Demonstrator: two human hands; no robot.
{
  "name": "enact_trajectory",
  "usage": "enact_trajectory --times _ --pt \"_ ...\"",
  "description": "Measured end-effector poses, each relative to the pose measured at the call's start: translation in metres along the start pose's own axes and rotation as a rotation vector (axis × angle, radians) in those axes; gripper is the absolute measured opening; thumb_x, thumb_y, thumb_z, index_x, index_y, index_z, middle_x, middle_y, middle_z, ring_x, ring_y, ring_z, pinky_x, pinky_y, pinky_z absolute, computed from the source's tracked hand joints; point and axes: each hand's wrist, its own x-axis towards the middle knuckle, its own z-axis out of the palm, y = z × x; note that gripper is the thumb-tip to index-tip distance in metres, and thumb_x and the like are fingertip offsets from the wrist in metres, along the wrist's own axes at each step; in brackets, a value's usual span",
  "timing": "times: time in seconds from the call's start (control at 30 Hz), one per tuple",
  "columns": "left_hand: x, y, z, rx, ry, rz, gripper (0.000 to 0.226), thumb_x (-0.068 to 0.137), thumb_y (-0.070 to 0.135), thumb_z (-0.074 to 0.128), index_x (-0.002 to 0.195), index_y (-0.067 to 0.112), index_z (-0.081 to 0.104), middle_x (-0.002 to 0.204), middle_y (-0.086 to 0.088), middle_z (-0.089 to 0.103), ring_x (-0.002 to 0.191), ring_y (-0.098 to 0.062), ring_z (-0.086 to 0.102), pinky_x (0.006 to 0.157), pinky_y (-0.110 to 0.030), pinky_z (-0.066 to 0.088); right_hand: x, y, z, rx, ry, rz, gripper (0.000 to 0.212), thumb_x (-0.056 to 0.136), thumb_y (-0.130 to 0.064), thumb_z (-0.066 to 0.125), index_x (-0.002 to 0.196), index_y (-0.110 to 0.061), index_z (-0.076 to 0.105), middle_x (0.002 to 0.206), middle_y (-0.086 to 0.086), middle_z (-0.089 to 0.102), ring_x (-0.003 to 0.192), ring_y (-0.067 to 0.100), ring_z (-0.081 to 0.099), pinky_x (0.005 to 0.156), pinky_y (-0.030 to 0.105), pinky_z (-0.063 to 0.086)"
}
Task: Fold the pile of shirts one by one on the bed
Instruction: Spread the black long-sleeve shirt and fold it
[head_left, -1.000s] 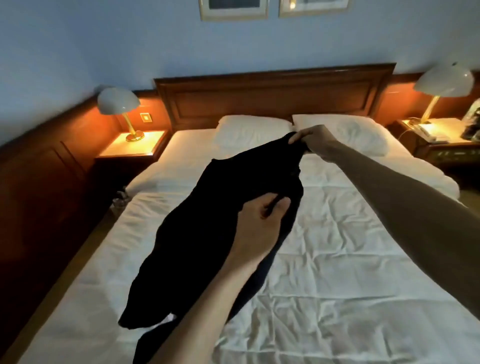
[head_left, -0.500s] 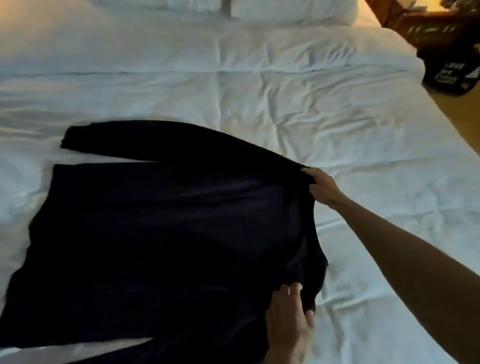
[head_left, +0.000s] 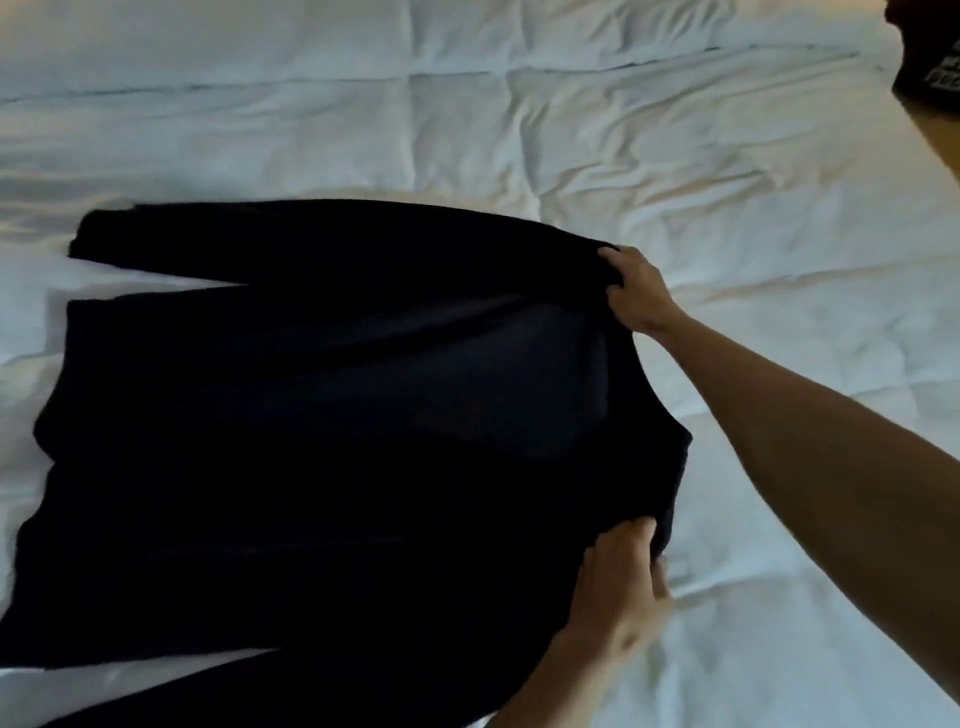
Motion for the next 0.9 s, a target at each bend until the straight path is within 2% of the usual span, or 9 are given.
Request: enact_trajectory --times 0.07,0.13,0.3,0.4,0.47,0.53,0.67,0.8,0.9 --pt "0.009 -0.009 0.01 0.011 -0.075 -0.003 0.05 0.1 0.025 0.049 0.148 0.016 0.039 0.145 -0.012 0.044 0.136 -0.03 0.039 0.112 -0.034 0.029 -0.012 0.007 0.015 -0.022 -0.063 0.004 0.082 0.087 0.003 0.051 0.158 -0.017 0.015 0.159 0.017 0.017 0.141 0.042 0.029 0.116 0.041 0.026" --pt "0.007 -0.025 0.019 -0.019 -0.092 0.004 0.058 0.097 0.025 0.054 0.152 0.014 0.037 0.149 -0.01 0.041 0.139 -0.026 0.037 0.116 -0.029 0.026 -0.04 0.018 0.03 0.012 -0.042 0.024 0.085 0.091 -0.005 0.057 0.158 -0.022 0.008 0.161 0.018 0.007 0.143 0.043 0.023 0.116 0.044 0.025" --pt "-0.035 -0.055 0.039 -0.256 0.022 0.098 0.05 0.09 0.024 0.053 0.14 0.016 0.055 0.139 0.003 0.051 0.129 -0.009 0.049 0.108 -0.026 0.041 -0.152 0.048 0.058 0.19 0.14 0.241 0.073 0.098 -0.027 0.058 0.157 -0.012 0.017 0.156 0.014 0.026 0.142 0.033 0.029 0.116 0.044 0.029" --pt "-0.059 -0.066 0.039 -0.121 0.324 0.151 0.042 0.093 0.033 0.047 0.126 0.018 0.067 0.129 0.01 0.056 0.121 -0.002 0.05 0.102 -0.025 0.044 -0.223 0.044 0.074 0.208 0.18 0.338 0.077 0.095 -0.031 0.06 0.155 -0.009 0.018 0.154 0.015 0.031 0.141 0.033 0.029 0.115 0.045 0.031" --pt "-0.068 -0.076 0.028 0.072 0.569 0.2 0.037 0.094 0.03 0.049 0.121 0.016 0.07 0.128 0.002 0.06 0.121 -0.014 0.054 0.1 -0.035 0.046 -0.269 0.029 0.086 0.237 0.251 0.387 0.083 0.091 -0.033 0.065 0.156 -0.014 0.016 0.153 0.014 0.028 0.138 0.032 0.031 0.112 0.047 0.035" --pt "-0.074 -0.092 0.011 0.24 0.68 0.154 0.038 0.096 0.033 0.05 0.125 0.015 0.068 0.133 -0.006 0.06 0.125 -0.024 0.054 0.101 -0.048 0.043 -0.308 0.01 0.1 0.341 0.28 0.452 0.088 0.087 -0.032 0.07 0.155 -0.02 0.016 0.15 0.011 0.031 0.134 0.029 0.037 0.108 0.044 0.04" --pt "-0.09 -0.138 -0.011 0.445 0.57 -0.063 0.054 0.093 0.048 0.047 0.134 0.016 0.06 0.139 -0.011 0.055 0.128 -0.03 0.051 0.103 -0.054 0.038 -0.356 -0.023 0.131 0.476 0.179 0.48 0.09 0.082 -0.026 0.075 0.153 -0.025 0.018 0.141 -0.002 0.049 0.121 0.019 0.054 0.091 0.03 0.05" --pt "-0.096 -0.163 -0.025 0.517 0.426 0.028 0.047 0.082 0.029 0.051 0.123 0.013 0.066 0.117 -0.008 0.062 0.102 -0.032 0.062 0.079 -0.046 0.052 -0.365 -0.027 0.138 0.531 0.105 0.478 0.088 0.081 0.003 0.061 0.155 -0.018 0.019 0.126 0.0 0.055 0.094 0.009 0.06 0.072 0.007 0.046" --pt "-0.1 -0.164 -0.036 0.378 0.288 0.179 0.044 0.086 0.019 0.048 0.125 0.012 0.066 0.108 -0.002 0.059 0.091 -0.026 0.06 0.074 -0.044 0.054 -0.366 -0.013 0.129 0.451 0.143 0.501 0.08 0.078 0.006 0.059 0.149 -0.015 0.031 0.12 0.001 0.057 0.107 0.023 0.059 0.077 0.022 0.044"
